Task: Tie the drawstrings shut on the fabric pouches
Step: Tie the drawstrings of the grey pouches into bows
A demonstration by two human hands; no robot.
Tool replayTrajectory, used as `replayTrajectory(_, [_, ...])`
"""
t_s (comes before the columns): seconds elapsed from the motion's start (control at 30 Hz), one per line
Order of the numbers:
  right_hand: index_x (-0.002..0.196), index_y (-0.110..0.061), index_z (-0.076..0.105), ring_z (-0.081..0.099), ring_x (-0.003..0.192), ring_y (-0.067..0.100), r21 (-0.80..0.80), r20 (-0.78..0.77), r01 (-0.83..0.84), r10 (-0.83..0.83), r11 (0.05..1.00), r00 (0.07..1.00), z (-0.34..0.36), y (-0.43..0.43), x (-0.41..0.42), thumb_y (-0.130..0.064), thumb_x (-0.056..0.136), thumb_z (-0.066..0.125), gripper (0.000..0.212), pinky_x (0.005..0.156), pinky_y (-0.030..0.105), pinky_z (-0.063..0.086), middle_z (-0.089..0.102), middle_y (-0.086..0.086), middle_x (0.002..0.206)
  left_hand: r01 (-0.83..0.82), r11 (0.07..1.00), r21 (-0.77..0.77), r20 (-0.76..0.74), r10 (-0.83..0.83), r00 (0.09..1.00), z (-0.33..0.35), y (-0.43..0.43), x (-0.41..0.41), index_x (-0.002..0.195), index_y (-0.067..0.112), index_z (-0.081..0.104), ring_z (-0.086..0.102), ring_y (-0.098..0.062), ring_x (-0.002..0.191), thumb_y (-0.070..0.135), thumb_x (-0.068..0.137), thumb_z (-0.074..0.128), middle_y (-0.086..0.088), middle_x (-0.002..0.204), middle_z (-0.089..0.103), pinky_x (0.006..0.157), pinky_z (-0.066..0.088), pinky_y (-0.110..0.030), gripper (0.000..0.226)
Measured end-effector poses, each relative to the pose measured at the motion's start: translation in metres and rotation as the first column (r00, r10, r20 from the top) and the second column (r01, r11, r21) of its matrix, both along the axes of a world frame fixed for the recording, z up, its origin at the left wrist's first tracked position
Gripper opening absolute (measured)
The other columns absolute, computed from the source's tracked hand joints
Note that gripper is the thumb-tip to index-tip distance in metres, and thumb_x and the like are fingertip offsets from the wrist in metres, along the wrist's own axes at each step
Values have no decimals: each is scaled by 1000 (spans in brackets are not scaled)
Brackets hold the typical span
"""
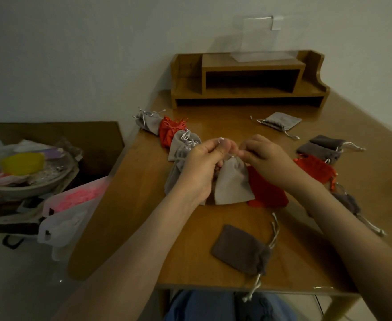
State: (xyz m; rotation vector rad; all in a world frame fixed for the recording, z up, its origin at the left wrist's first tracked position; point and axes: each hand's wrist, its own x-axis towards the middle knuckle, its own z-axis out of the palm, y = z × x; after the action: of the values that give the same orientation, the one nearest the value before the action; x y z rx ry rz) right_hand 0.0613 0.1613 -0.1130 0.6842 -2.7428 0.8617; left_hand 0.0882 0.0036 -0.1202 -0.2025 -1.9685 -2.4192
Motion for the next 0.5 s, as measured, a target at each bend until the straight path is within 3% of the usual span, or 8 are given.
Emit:
replayTrajectory(0.2, [86,-17,53,42,72,3,20,0,24,-24,1000,1000,-2,2,0,-26,95,53,12,65,6,34,40,-8,87,-23,977,-213,-79,6,997,-3,1,4,91,15,70,47,0,57,20,97,53,11,65,63,60,42,-14,18])
replayTrajectory(0.3, [82,-11,56,42,70,6,-24,67,78,-76,997,995,0,2,1,-31,97,50,26,65,21,34,44,-2,83,-34,958,-285,-98,6,995,-3,1,4,101,14,67,48,4,53,20,96,55,8,69,61,56,39,-12,14])
replayTrajectory(0.37, [79,-9,56,43,64,10,-155,213,120,-85,981,973,3,1,4,-35,98,47,34,65,29,33,47,0,73,-62,963,-261,-64,47,997,-6,3,2,103,12,56,54,5,55,21,92,61,6,72,64,57,42,-13,15])
replayTrajectory(0.5, [80,-7,50,37,55,8,-496,442,163,86,853,893,9,-2,12,-28,100,44,30,59,23,32,39,-2,62,-99,953,-286,-47,89,995,-8,2,-2,100,12,54,53,2,54,25,91,62,6,69,65,55,43,-14,18])
